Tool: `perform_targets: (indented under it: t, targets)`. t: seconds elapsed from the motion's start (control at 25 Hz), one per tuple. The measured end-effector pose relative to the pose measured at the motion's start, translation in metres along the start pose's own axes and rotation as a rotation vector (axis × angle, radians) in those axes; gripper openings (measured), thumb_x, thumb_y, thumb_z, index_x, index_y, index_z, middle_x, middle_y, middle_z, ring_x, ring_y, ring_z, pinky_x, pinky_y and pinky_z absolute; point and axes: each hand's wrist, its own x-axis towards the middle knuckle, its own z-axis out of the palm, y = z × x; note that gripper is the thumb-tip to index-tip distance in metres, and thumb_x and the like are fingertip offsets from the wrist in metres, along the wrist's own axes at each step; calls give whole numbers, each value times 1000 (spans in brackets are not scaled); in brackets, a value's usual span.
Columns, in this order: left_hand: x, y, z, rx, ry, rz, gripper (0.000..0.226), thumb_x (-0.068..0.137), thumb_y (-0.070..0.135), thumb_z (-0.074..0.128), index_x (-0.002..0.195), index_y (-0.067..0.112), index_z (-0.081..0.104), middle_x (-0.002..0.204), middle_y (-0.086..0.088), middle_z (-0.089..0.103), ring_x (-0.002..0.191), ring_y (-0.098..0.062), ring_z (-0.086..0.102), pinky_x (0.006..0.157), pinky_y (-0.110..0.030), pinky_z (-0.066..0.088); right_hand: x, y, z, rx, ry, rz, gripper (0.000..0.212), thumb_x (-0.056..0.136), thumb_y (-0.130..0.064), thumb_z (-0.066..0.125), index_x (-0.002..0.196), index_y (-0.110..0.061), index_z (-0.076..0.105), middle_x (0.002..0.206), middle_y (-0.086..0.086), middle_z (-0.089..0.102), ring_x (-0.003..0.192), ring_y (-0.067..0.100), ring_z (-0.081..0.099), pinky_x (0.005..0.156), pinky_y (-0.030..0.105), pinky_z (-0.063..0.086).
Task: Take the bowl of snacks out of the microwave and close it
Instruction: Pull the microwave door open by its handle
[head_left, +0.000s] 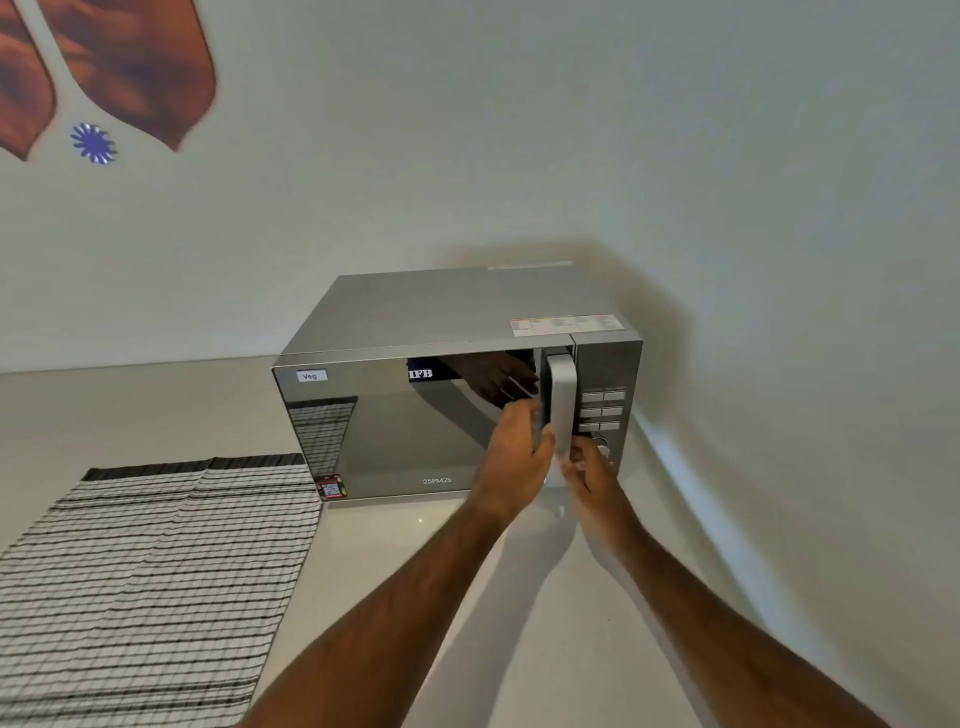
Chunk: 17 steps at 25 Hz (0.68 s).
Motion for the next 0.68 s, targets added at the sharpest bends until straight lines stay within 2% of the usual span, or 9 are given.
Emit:
perform_targets:
  t: [0.08,0.24,0.36,0.56,0.6,0.68]
  targets:
    - [9,9,5,-35,10,-5,26,109,29,49,133,20,54,132,-2,58,117,-13,60,99,-29,54,4,-3,0,-61,-47,39,38,111,-38,45,144,-22,50,142,4,61,129,21,60,103,34,48]
    - [15,15,14,-117,35,-39,22,110,25,48,128,18,59,124,-3,68,112,-14,65,97,-33,59,6,1,1,-152,-71,92,36,112,-36,42,143,-20,51,145,7,62,135,26,60,101,31,46]
    - [15,16,13,-118,36,-54,23,111,24,48,130,16,58,125,-3,70,111,-11,64,92,-23,54,7,0,1,-171,-63,92,38,112,-37,42,144,-18,50,145,7,62,134,27,60,102,33,47]
    - [14,18,12,-109,44,-63,25,110,23,50,132,14,59,128,-4,69,112,-9,61,91,-17,48,5,-3,3,-186,-27,74,38,112,-34,42,144,-16,51,144,8,63,133,27,61,96,26,44]
    - [13,18,12,-99,44,-59,24,110,23,50,130,14,60,128,-4,70,113,-11,63,91,-16,49,4,-3,3,-199,-22,71,38,112,-35,42,144,-16,52,143,9,64,132,27,62,96,26,44]
    - [13,16,10,-84,37,-48,24,109,24,52,129,14,61,128,-6,71,117,-18,67,97,-25,55,1,0,4,-235,-1,58,38,111,-35,43,143,-16,53,142,9,65,131,28,64,96,25,45]
